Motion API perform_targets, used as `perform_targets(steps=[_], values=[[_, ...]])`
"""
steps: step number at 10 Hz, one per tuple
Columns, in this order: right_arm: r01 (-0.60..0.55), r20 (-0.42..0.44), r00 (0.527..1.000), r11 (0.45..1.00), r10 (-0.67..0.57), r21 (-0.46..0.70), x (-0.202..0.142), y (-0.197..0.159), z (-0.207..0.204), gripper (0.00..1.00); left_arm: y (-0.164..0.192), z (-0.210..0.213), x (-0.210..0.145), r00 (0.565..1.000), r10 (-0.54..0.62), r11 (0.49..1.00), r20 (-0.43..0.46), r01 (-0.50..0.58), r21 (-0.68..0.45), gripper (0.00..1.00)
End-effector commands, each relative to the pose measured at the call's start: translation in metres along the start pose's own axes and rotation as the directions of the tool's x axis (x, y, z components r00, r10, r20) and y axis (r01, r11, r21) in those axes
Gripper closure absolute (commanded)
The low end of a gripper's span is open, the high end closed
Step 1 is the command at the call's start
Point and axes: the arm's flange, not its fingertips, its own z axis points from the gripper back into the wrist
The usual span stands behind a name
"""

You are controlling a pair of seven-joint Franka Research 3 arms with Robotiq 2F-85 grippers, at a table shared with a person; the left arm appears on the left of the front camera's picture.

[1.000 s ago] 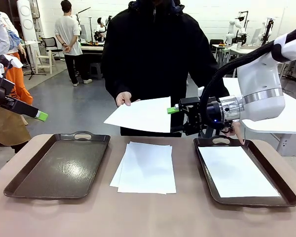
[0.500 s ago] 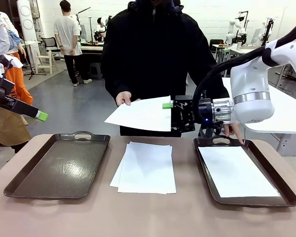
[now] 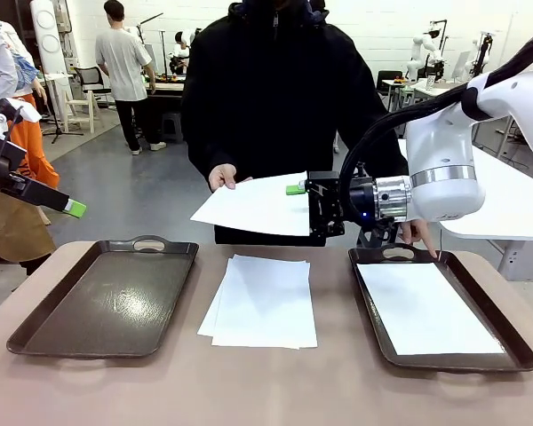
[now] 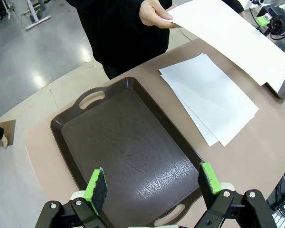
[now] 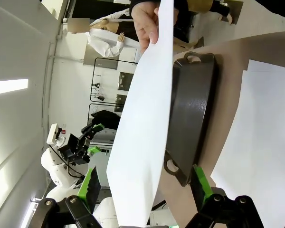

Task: Sort the A4 documents.
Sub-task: Receive the A4 Paper.

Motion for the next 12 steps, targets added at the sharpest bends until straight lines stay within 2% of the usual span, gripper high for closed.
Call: perform_targets(steps=[1, 2, 3, 4, 5, 6, 7, 8, 9, 10, 12], values=[[-0.027, 0.024, 0.999, 1.0, 0.027, 0.001, 0.0047, 0.0022, -0.0068, 0.14, 0.002, -0.0018, -0.001, 1.0, 0.005, 1.0, 0.009, -0.005, -0.005, 0.0], [-0.022, 0.02, 1.0, 1.0, 0.022, 0.006, 0.0053, 0.0022, -0.0072, 0.2, 0.002, -0.0018, -0.001, 1.0, 0.005, 1.0, 0.009, -0.005, -0.005, 0.0], [-0.027, 0.019, 0.999, 1.0, 0.027, 0.011, 0.0053, 0.0026, -0.0065, 0.34, 0.002, -0.0018, -0.001, 1.0, 0.005, 1.0, 0.009, -0.005, -0.005, 0.0], [-0.024, 0.018, 1.0, 1.0, 0.024, 0.016, 0.006, 0.0026, -0.0061, 0.4, 0.002, -0.0018, -0.001, 1.0, 0.005, 1.0, 0.009, -0.005, -0.005, 0.0], [-0.02, 0.015, 1.0, 1.0, 0.02, 0.021, 0.0063, 0.0027, -0.0059, 0.54, 0.002, -0.0018, -0.001, 1.0, 0.005, 1.0, 0.009, -0.005, -0.005, 0.0], [-0.016, 0.014, 1.0, 1.0, 0.016, 0.023, 0.0069, 0.0026, -0.0047, 0.6, 0.002, -0.0018, -0.001, 1.0, 0.005, 1.0, 0.009, -0.005, -0.005, 0.0], [-0.021, 0.017, 1.0, 1.0, 0.02, 0.017, 0.0078, 0.002, -0.004, 0.74, 0.002, -0.0018, -0.001, 1.0, 0.005, 1.0, 0.009, -0.005, -0.005, 0.0], [-0.024, 0.015, 1.0, 1.0, 0.024, 0.016, 0.0078, 0.0016, -0.0038, 0.8, 0.002, -0.0018, -0.001, 1.0, 0.005, 1.0, 0.009, -0.005, -0.005, 0.0], [-0.024, 0.012, 1.0, 1.0, 0.024, 0.02, 0.0088, 0.0015, -0.0027, 0.94, 0.002, -0.0018, -0.001, 1.0, 0.005, 1.0, 0.009, -0.005, -0.005, 0.0], [-0.017, 0.009, 1.0, 0.999, 0.016, 0.028, 0.0088, 0.0016, -0.002, 0.99, 0.002, -0.0018, -0.001, 1.0, 0.005, 1.0, 0.009, -0.005, -0.005, 0.0], [-0.017, 0.009, 1.0, 0.999, 0.017, 0.039, 0.0097, 0.0028, -0.0008, 1.0, 0.002, -0.0018, -0.001, 1.0, 0.005, 1.0, 0.009, -0.005, -0.005, 0.0]])
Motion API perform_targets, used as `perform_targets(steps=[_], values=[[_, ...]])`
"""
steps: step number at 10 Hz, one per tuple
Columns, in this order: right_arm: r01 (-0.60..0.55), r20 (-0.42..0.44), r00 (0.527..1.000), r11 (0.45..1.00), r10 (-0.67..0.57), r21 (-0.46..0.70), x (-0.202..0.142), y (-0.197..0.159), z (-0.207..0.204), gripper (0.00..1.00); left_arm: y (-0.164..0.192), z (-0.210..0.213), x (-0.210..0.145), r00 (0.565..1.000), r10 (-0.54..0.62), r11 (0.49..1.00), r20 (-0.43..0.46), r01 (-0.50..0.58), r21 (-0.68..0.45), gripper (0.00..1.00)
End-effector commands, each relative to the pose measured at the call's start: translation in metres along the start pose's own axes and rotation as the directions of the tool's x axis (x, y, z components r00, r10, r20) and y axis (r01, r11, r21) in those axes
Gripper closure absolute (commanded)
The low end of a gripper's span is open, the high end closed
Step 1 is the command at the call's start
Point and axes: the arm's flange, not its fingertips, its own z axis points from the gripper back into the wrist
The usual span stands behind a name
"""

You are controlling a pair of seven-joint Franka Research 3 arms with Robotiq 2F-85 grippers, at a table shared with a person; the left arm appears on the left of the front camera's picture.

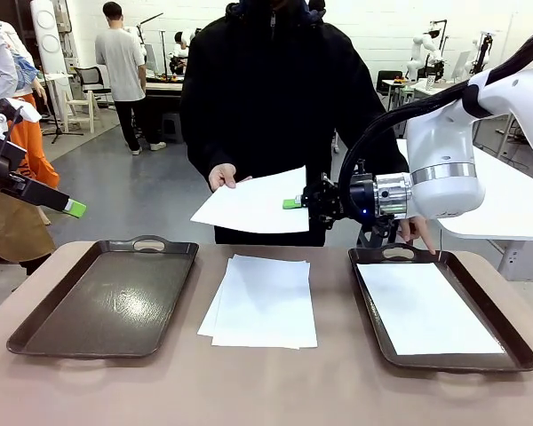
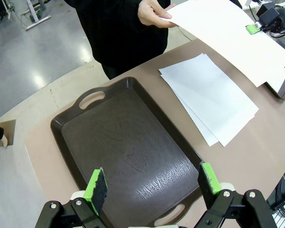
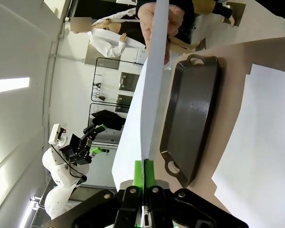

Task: Sort the A4 documents.
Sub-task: Receive the A4 Paper.

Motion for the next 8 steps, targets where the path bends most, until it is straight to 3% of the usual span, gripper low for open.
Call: perform_targets(steps=[1, 4, 5, 6, 8], values=[[-0.008, 0.005, 1.0, 0.999, 0.008, 0.036, 0.006, 0.0, -0.002, 1.0, 0.002, -0.002, -0.001, 1.0, 0.005, 1.0, 0.009, -0.005, -0.005, 0.0], [-0.011, 0.007, 1.0, 0.999, 0.011, 0.052, 0.005, 0.001, 0.002, 1.0, 0.002, -0.002, -0.001, 1.0, 0.005, 1.0, 0.009, -0.005, -0.005, 0.0], [-0.035, -0.049, 0.998, 0.996, 0.039, 0.082, 0.002, 0.009, 0.005, 1.0, 0.002, -0.002, -0.001, 1.0, 0.005, 1.0, 0.009, -0.005, -0.005, 0.0], [-0.001, -0.007, 1.0, 1.0, 0.001, 0.013, 0.001, 0.001, 0.002, 1.0, 0.002, -0.002, -0.001, 1.0, 0.005, 1.0, 0.009, -0.005, -0.005, 0.0], [-0.001, -0.007, 1.0, 1.0, 0.001, 0.013, 0.001, 0.001, 0.002, 1.0, 0.002, -0.002, -0.001, 1.0, 0.005, 1.0, 0.009, -0.005, -0.005, 0.0]])
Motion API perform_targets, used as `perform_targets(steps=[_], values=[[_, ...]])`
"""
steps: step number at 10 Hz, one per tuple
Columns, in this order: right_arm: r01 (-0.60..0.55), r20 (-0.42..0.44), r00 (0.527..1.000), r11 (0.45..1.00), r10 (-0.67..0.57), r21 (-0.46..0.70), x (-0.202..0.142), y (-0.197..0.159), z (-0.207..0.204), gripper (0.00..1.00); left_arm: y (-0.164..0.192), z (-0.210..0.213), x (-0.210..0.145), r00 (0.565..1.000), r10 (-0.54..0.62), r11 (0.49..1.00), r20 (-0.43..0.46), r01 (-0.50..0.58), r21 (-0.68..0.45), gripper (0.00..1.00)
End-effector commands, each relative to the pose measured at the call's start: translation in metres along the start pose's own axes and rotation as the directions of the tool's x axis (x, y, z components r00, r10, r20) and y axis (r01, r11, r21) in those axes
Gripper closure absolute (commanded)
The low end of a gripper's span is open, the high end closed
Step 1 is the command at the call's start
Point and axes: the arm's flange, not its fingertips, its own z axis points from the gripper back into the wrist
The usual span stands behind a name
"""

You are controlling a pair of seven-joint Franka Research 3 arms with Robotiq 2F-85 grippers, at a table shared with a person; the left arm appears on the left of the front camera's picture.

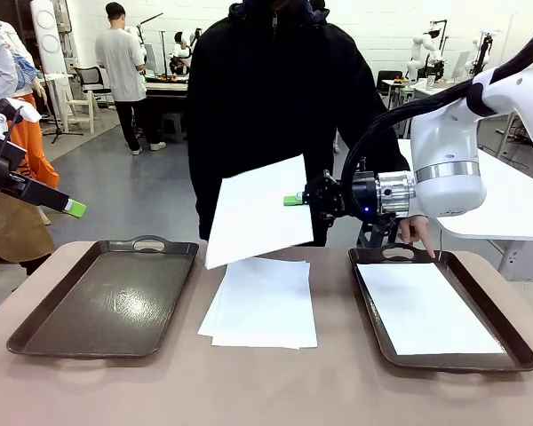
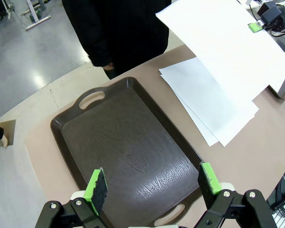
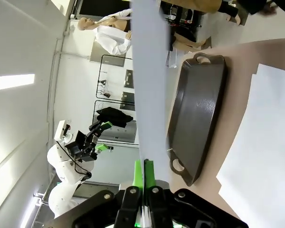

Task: Sort the A4 documents.
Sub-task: Receive the A4 Paper, then place the A4 Paper in the designated Handle tray.

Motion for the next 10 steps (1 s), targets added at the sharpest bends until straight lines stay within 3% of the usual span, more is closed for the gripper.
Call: perform_targets(steps=[1, 10], values=[[0.005, 0.008, 1.0, 1.0, -0.005, -0.014, -0.0002, -0.0017, -0.0015, 1.0, 0.002, -0.0018, -0.001, 1.0, 0.005, 1.0, 0.009, -0.005, -0.005, 0.0], [0.0, 0.004, 1.0, 1.0, 0.0, -0.004, 0.0004, -0.0005, 0.0004, 0.99, 0.002, -0.0018, -0.001, 1.0, 0.005, 1.0, 0.009, -0.005, -0.005, 0.0]])
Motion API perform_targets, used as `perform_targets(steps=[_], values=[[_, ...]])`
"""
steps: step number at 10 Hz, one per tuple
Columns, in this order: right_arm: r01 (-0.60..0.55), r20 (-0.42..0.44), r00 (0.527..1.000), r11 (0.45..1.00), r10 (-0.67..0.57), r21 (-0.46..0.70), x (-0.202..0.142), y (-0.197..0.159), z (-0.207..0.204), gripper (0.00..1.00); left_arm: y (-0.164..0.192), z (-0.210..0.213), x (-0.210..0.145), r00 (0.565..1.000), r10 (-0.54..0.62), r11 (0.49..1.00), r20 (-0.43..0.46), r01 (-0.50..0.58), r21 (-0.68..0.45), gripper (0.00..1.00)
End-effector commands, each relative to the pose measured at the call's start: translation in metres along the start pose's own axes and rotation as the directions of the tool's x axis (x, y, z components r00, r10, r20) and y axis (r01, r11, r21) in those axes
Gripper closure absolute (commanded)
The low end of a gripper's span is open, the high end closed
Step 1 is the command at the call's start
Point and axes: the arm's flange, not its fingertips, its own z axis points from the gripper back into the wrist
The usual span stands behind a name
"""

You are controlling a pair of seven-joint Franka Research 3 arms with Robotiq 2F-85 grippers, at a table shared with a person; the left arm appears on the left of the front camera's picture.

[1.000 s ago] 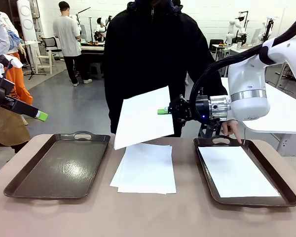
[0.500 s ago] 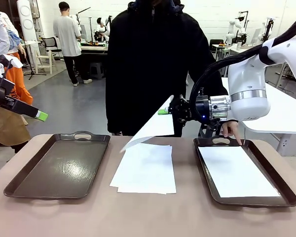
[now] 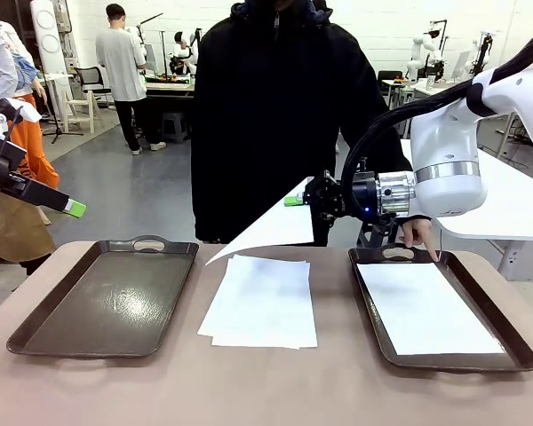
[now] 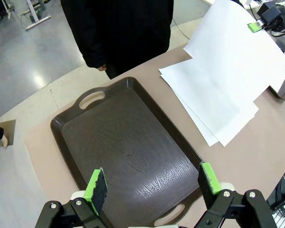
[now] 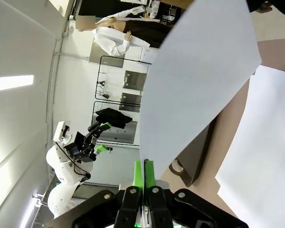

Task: Sort the A4 documents.
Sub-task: Place the A4 Paper in the designated Handle tray.

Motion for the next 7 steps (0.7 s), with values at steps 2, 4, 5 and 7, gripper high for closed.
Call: perform_targets(steps=[2, 4, 5, 7], values=[[-0.045, -0.147, 0.987, 0.996, 0.056, 0.08, -0.03, 0.033, 0.04, 0.99, 0.002, -0.002, -0.001, 1.0, 0.005, 1.0, 0.009, -0.005, -0.005, 0.0], [-0.076, -0.196, 0.976, 0.99, 0.099, 0.118, -0.036, 0.044, 0.097, 0.99, 0.002, -0.002, -0.001, 1.0, 0.005, 1.0, 0.009, -0.005, -0.005, 0.0], [-0.101, -0.225, 0.965, 0.983, 0.135, 0.154, -0.044, 0.049, 0.131, 0.99, 0.002, -0.002, -0.001, 1.0, 0.005, 1.0, 0.009, -0.005, -0.005, 0.0], [-0.146, -0.195, 0.969, 0.989, 0.15, 0.033, -0.057, 0.05, 0.198, 0.99, 0.002, -0.002, -0.001, 1.0, 0.005, 1.0, 0.009, -0.005, -0.005, 0.0]])
